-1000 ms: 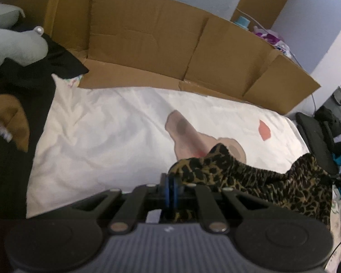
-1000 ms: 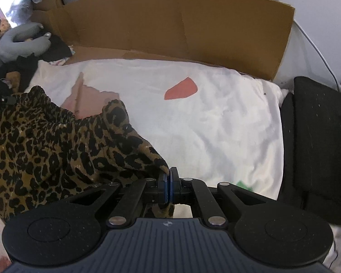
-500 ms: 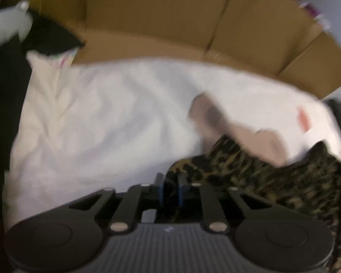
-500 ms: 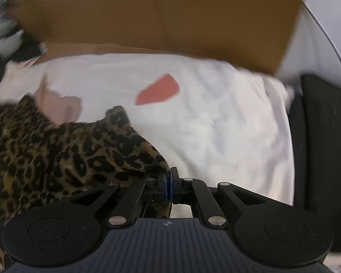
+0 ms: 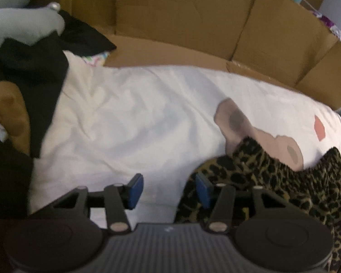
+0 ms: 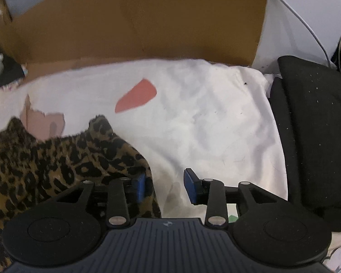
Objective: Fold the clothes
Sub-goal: 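Open both grippers and release the leopard garment on the sheet, then move both open grippers to the elastic waistband of the leopard garment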
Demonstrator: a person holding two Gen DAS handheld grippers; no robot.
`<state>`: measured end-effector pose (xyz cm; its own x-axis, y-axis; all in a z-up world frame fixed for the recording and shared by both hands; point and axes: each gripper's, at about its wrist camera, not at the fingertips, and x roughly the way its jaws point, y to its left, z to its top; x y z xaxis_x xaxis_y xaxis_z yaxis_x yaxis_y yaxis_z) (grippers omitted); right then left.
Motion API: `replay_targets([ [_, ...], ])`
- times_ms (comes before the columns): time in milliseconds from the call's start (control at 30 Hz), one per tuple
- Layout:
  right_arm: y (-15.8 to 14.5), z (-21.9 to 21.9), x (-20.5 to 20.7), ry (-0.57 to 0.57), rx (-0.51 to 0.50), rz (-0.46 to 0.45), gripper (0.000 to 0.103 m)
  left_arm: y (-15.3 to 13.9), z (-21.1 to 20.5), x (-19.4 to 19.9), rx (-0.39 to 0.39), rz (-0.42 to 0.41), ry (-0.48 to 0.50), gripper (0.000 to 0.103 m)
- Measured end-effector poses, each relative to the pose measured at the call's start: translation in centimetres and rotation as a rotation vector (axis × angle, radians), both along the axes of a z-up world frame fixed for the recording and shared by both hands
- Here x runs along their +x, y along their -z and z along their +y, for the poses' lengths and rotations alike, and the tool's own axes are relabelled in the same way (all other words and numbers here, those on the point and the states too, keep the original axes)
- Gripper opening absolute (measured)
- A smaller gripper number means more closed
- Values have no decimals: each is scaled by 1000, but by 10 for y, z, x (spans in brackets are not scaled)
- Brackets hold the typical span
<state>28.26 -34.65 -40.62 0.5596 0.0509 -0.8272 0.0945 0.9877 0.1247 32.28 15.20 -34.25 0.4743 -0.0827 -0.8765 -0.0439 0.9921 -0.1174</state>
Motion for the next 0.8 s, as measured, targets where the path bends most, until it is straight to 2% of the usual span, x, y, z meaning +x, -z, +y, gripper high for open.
replay_targets([
  [133,-11,1,-3,8,-4,-40,43,-14,5,5,-16,-30,-55,60],
  [233,-17,-4,0,25,-102,-35,45,-17,1,9,-20,-42,-69,62],
  [267,-18,-11,0,51,-112,-32,51,-16,-1,11,-15,-43,-65,62],
  [367,-16,-35,-2,117,-41,8,51,-13,-8,16,-3,-41,-37,62],
  [467,-16,-46,-5,120,42,-24,51,-11,-16,18,-1,-46,-2,62],
  [667,-15,-18,15,-24,120,-53,51,-4,-35,18,-5,-52,77,62],
  [800,-13,11,33,-123,191,-45,51,3,-50,17,17,-41,195,64],
])
